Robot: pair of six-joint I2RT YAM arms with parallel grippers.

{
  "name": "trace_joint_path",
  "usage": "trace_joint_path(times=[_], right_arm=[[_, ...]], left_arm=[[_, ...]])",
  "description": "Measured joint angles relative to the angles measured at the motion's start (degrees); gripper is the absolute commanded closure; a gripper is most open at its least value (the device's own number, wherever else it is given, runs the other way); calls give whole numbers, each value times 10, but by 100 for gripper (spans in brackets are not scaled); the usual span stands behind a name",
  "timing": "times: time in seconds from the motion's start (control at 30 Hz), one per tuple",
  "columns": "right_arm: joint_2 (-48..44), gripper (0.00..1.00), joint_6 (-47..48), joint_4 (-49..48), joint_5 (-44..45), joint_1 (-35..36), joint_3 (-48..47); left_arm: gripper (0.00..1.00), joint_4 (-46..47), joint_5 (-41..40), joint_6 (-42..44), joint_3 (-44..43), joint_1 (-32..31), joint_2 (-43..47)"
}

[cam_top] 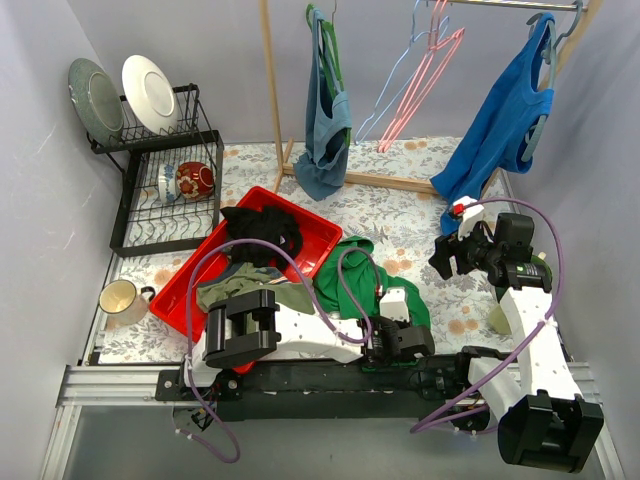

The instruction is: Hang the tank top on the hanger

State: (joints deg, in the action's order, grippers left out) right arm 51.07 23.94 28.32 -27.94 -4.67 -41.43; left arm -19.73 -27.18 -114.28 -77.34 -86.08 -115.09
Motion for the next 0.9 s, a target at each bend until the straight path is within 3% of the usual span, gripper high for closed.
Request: trace_joint_path(times=[0.23,0.43,0.63,0.8,0.9], right_arm=[[-4,19,5,1,-5,-2,0],[-3,16,36,13,-27,-2,0],[24,16,145,86,-122,-2,0],[70,17,268,170,-190,40,-1],[80,20,286,163,-187,101,3]], left_arm=[[100,2,-16,-1,50,22,61],[100,11,-29,17,166,113,258],[100,32,-35,44,297,220,449],[100,39,-15,75,349,260,501],[100,44,-4,90,355,270,511]])
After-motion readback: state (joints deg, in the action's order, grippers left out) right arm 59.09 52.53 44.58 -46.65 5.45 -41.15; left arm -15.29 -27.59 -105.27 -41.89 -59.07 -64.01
